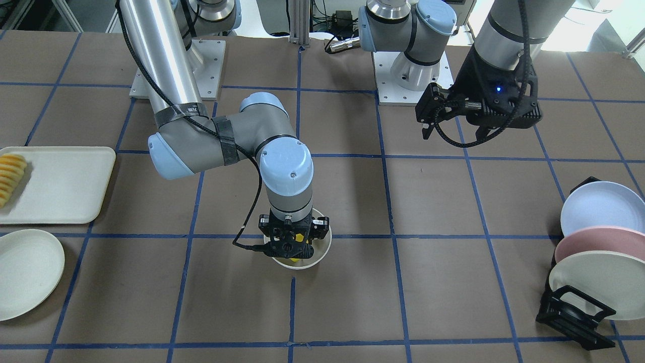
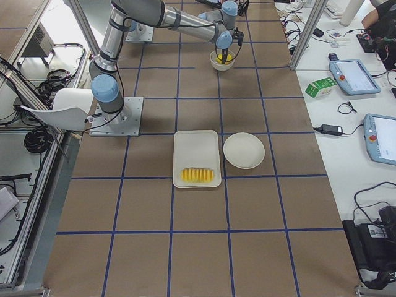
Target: Place bowl and put lemon in it
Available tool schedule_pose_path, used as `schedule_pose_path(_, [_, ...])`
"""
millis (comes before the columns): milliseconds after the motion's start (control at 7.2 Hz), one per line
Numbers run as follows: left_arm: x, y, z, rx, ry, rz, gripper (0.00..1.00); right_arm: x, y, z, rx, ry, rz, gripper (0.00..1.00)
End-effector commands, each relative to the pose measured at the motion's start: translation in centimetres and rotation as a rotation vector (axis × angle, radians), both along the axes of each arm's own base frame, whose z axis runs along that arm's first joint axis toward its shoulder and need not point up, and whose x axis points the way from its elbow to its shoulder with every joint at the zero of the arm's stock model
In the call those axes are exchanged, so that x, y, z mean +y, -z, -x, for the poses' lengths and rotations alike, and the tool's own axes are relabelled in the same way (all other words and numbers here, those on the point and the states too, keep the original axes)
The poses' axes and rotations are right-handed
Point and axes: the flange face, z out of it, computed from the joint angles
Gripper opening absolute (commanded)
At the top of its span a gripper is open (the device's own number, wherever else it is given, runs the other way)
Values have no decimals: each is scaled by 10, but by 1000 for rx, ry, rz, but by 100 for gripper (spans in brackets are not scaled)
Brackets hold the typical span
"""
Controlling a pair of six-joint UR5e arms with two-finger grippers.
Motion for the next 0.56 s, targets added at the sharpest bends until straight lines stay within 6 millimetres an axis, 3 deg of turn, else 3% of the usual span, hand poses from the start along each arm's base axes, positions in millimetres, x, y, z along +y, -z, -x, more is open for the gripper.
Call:
schedule_pose_path(0, [0,-5,-2,3,7,10,100,0,-25,1,-10,-7,30,100])
schedule_pose_path(417, [0,-5,-4,1,5,12,100,32,-161,39,-17,-6,86,100])
